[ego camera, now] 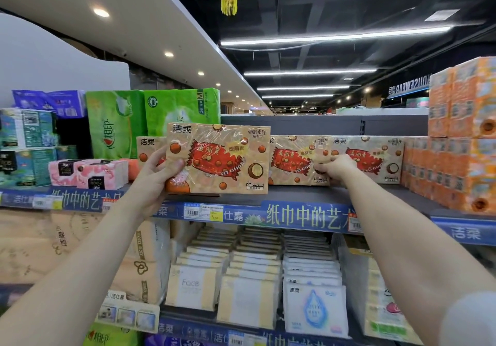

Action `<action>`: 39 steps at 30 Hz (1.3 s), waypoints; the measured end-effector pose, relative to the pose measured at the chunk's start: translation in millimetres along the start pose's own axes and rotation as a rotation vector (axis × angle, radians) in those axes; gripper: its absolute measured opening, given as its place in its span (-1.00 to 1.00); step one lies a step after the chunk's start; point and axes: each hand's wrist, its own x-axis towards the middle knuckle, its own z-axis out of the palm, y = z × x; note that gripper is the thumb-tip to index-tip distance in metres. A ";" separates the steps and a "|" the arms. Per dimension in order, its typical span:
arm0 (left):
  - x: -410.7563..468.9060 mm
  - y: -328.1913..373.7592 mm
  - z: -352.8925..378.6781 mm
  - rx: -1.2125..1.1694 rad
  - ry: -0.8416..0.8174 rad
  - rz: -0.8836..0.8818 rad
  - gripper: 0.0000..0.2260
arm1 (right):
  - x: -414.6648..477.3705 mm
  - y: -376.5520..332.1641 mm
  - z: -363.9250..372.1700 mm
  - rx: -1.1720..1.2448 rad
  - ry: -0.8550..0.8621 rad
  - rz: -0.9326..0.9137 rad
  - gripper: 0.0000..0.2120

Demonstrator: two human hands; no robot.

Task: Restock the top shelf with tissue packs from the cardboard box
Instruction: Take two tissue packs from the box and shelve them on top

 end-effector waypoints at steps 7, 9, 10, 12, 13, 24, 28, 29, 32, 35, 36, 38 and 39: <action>-1.1 8.1 37.0 -0.020 0.004 0.009 -0.01 | -41.7 -13.4 -22.1 0.049 -0.036 -0.001 -0.36; 0.3 8.6 55.5 -0.038 -0.008 0.014 -0.11 | -54.1 -17.2 -38.3 0.108 -0.017 -0.037 -0.43; 1.9 7.9 65.9 -0.055 -0.015 0.018 -0.20 | -62.9 -19.9 -48.0 0.166 -0.005 -0.066 -0.51; 6.6 4.9 89.4 -0.067 -0.017 0.013 -0.40 | -87.8 -26.3 -69.2 0.295 -0.010 -0.119 -0.62; 10.3 1.5 102.1 -0.061 -0.016 0.016 -0.45 | -99.1 -28.5 -79.2 0.359 -0.044 -0.145 -0.62; 36.2 -53.4 246.1 -0.013 -0.148 -0.074 -0.19 | -136.5 12.4 -141.7 0.385 -0.012 -0.399 -0.59; 40.3 -71.7 282.9 0.135 -0.158 -0.116 -0.26 | -117.2 39.5 -149.8 0.295 0.176 -0.355 -0.55; 40.2 -75.4 290.1 0.223 -0.160 -0.108 -0.29 | -114.4 44.4 -150.7 0.262 0.214 -0.350 -0.55; 43.8 -89.3 301.5 0.451 -0.145 -0.059 -0.39 | -113.9 49.8 -148.0 0.210 0.290 -0.357 -0.57; 49.1 -99.4 304.0 0.545 -0.130 -0.092 -0.40 | -113.5 49.7 -139.8 0.187 0.331 -0.351 -0.53; 52.2 -102.8 304.5 0.557 -0.137 -0.109 -0.36 | -112.6 49.9 -137.4 0.150 0.342 -0.332 -0.53; 58.3 -108.5 303.8 0.589 -0.146 -0.127 -0.30 | -109.5 50.9 -135.2 0.054 0.370 -0.264 -0.54; 62.0 -111.9 303.7 0.600 -0.153 -0.121 -0.26 | -107.1 51.7 -134.5 0.003 0.384 -0.241 -0.58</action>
